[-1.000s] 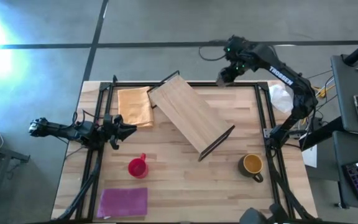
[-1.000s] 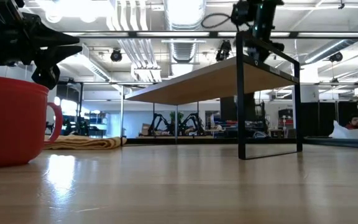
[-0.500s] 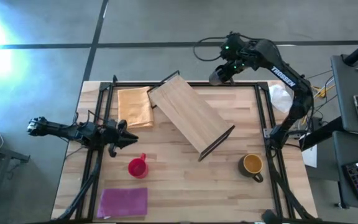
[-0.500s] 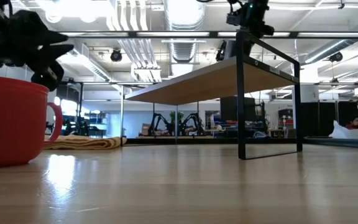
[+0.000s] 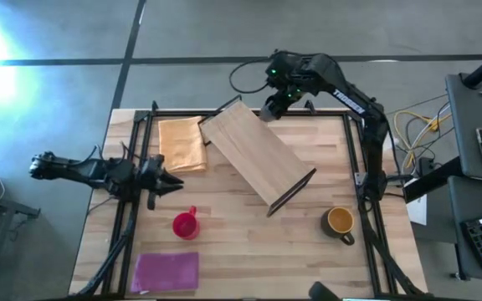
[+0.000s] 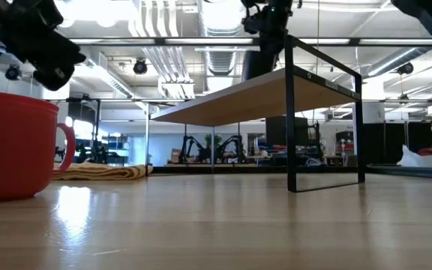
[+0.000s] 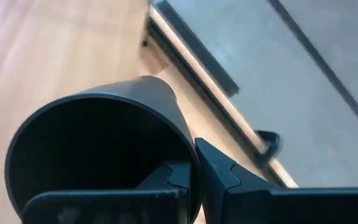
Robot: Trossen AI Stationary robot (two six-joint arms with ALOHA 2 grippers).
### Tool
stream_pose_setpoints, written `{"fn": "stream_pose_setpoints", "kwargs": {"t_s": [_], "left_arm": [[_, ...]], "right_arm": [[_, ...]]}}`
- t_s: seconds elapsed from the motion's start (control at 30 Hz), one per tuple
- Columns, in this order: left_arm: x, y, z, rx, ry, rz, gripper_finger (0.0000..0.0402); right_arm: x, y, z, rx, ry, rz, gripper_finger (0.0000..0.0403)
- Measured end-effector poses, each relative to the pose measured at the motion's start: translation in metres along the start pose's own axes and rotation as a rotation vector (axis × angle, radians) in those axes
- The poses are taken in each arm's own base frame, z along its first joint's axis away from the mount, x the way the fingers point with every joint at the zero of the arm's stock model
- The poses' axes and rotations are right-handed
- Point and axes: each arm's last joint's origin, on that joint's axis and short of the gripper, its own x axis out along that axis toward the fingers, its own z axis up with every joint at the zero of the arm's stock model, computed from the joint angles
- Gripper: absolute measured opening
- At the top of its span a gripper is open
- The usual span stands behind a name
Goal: Stack small to large cups/mugs on shelf
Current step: Put the black cup on the shelf
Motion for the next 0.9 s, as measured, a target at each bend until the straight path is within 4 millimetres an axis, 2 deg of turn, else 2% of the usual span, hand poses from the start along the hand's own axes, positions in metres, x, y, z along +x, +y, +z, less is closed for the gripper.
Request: {"fn": "stream_pose_setpoints", "kwargs": {"t_s": [0.17, 0.33, 0.57, 0.73, 0.9], "left_arm": [[-0.008, -0.005, 0.023, 0.074, -0.034, 0.069, 0.0066], [-0.015, -0.008, 0.044, 0.146, -0.182, 0.191, 0.0066], [-0.02, -0.005, 0.047, 0.174, -0.236, 0.294, 0.0066], [-0.022, -0.004, 0.048, 0.171, -0.248, 0.311, 0.0066], [-0.021, -0.005, 0.049, 0.163, -0.267, 0.304, 0.0066]], "right_arm": [[0.012, 0.006, -0.001, 0.016, 0.064, 0.021, 0.0009], [0.002, 0.016, 0.008, 0.025, -0.04, 0.06, 0.0009], [0.004, 0.03, 0.01, 0.036, -0.06, 0.117, 0.0009], [0.012, 0.042, 0.02, 0.001, -0.128, 0.122, 0.0009], [0.007, 0.05, 0.024, -0.018, -0.19, 0.108, 0.0009]]}}
